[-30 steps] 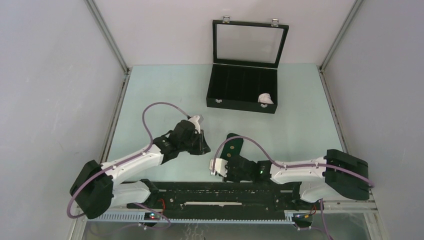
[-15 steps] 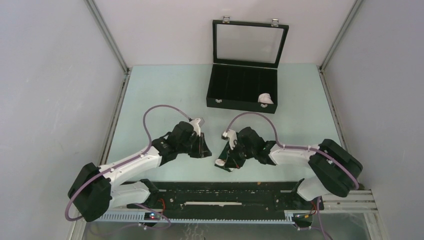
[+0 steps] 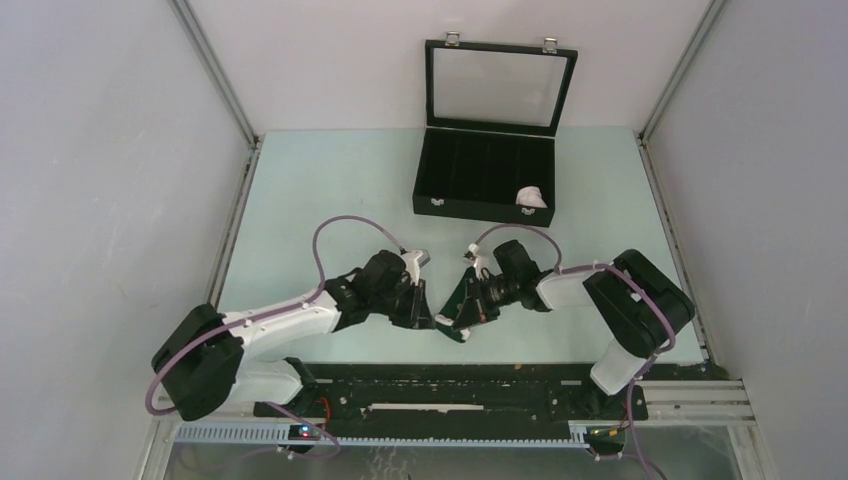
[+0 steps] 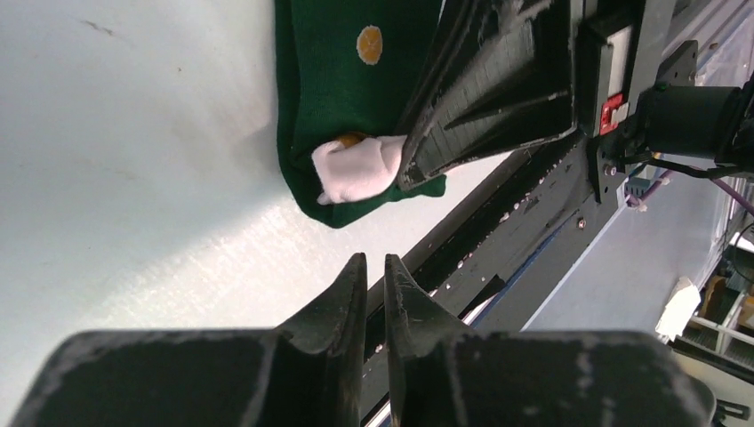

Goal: Roll the socks
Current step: Roll a pair of socks at the center of the board.

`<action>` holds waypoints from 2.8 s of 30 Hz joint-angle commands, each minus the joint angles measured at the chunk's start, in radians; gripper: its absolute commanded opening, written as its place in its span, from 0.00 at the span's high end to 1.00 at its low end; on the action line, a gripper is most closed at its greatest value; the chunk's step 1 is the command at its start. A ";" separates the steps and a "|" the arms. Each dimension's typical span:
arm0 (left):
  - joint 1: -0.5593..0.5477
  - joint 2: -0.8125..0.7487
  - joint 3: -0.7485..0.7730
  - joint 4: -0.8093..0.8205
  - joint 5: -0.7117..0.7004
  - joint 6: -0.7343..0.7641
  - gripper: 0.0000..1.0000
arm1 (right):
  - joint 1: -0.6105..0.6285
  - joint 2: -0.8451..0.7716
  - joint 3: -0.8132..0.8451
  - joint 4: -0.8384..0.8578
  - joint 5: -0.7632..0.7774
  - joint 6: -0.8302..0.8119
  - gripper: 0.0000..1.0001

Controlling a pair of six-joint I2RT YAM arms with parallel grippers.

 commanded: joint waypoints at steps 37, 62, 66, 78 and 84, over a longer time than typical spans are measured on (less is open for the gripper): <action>-0.016 0.331 0.197 -0.013 -0.118 -0.024 0.88 | -0.030 0.044 0.124 -0.142 0.104 0.154 0.79; -0.004 0.425 0.203 -0.014 -0.109 -0.046 0.88 | 0.242 -0.566 -0.007 -0.153 0.663 -0.508 0.49; 0.000 0.447 0.209 -0.017 -0.089 -0.039 0.87 | 0.347 -0.558 -0.013 -0.159 0.778 -0.600 0.50; 0.004 0.455 0.180 0.004 -0.062 -0.025 0.88 | 0.540 -0.435 -0.013 -0.224 0.971 -0.732 0.48; 0.007 0.460 0.171 0.011 -0.060 -0.022 0.89 | 0.552 -0.367 -0.010 -0.194 1.015 -0.736 0.45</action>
